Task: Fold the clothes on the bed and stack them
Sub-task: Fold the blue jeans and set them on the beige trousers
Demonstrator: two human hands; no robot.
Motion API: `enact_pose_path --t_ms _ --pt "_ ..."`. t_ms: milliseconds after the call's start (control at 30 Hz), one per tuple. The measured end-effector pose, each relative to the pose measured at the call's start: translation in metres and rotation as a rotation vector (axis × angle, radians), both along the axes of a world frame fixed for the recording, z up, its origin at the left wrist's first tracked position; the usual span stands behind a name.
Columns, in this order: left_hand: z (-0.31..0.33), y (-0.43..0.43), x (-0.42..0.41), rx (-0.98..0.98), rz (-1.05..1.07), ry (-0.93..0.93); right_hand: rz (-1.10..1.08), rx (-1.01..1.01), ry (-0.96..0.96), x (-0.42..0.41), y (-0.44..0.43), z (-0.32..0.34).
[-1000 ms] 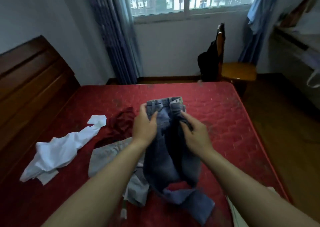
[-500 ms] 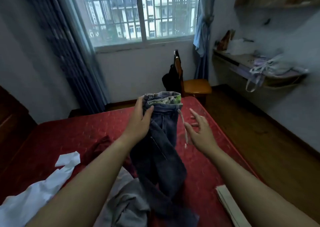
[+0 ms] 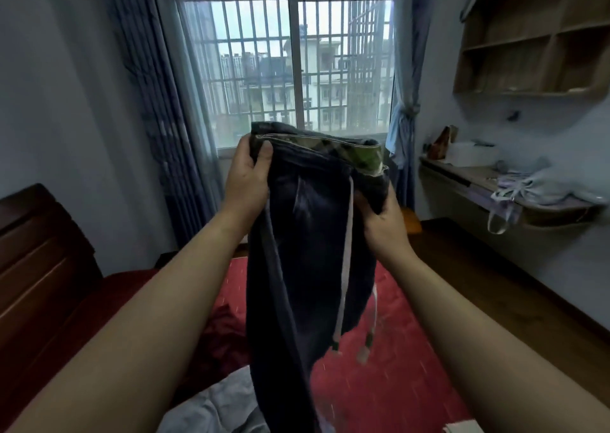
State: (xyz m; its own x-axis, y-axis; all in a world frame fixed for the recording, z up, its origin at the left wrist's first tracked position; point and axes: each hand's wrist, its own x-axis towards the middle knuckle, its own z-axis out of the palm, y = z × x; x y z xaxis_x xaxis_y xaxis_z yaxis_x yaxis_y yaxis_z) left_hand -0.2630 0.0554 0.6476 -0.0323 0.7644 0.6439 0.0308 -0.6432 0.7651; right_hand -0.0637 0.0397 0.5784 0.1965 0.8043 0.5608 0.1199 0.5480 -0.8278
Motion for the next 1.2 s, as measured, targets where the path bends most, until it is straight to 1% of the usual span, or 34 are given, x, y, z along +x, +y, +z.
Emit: enact_pose_path --t_ms 67,167,200,300,367,433,500,600,700,733,767,800,833,900,933,1000,1067,1133,1200 --pt "-0.027 0.001 -0.007 -0.043 0.105 0.037 -0.072 0.029 0.019 -0.001 -0.003 -0.004" --pt "-0.106 -0.013 0.001 -0.265 0.096 0.196 -0.175 -0.008 0.003 0.008 -0.008 -0.023" --pt "-0.136 -0.019 0.008 -0.324 0.08 0.233 -0.19 -0.05 -0.019 0.014 -0.011 -0.036" --pt "-0.201 -0.036 0.028 -0.392 0.1 0.219 -0.195 -0.217 -0.115 0.036 -0.021 -0.082" --pt "-0.229 -0.046 0.04 -0.416 0.085 0.24 -0.217 -0.296 -0.148 0.056 -0.033 -0.115" --pt "-0.254 -0.051 0.05 -0.444 0.062 0.304 -0.254 -0.365 -0.194 0.075 -0.042 -0.146" --pt "-0.276 -0.049 0.062 -0.484 0.012 0.344 -0.243 -0.435 -0.206 0.091 -0.041 -0.174" --pt "-0.305 -0.021 0.082 -0.567 0.02 0.355 -0.239 -0.537 -0.225 0.112 -0.005 -0.21" --pt "-0.347 0.041 0.105 -0.658 0.114 0.313 -0.244 -0.594 -0.289 0.126 0.074 -0.255" --pt "-0.368 0.064 0.113 -0.699 0.159 0.308 -0.234 -0.624 -0.303 0.131 0.101 -0.277" --pt "-0.392 0.087 0.12 -0.743 0.211 0.34 -0.217 -0.661 -0.32 0.137 0.127 -0.302" --pt "-0.42 0.107 0.126 -0.794 0.251 0.413 -0.201 -0.701 -0.35 0.143 0.148 -0.331" --pt "-0.45 0.121 0.129 -0.854 0.264 0.484 -0.207 -0.742 -0.395 0.15 0.162 -0.362" --pt "-0.516 0.137 0.133 -0.949 0.221 0.578 -0.271 -0.785 -0.475 0.165 0.172 -0.429" --pt "-0.55 0.134 0.132 -0.979 0.195 0.623 -0.273 -0.796 -0.495 0.169 0.166 -0.462" --pt "-0.613 0.117 0.128 -1.029 0.16 0.694 -0.2 -0.823 -0.522 0.17 0.139 -0.525" --pt "-0.664 0.093 0.123 -1.093 0.144 0.708 -0.118 -0.88 -0.533 0.167 0.102 -0.583" --pt "-0.703 0.068 0.118 -1.154 0.153 0.733 -0.065 -0.954 -0.554 0.164 0.064 -0.632" --pt "-0.732 0.044 0.116 -1.223 0.165 0.818 -0.045 -1.04 -0.561 0.16 0.032 -0.668"
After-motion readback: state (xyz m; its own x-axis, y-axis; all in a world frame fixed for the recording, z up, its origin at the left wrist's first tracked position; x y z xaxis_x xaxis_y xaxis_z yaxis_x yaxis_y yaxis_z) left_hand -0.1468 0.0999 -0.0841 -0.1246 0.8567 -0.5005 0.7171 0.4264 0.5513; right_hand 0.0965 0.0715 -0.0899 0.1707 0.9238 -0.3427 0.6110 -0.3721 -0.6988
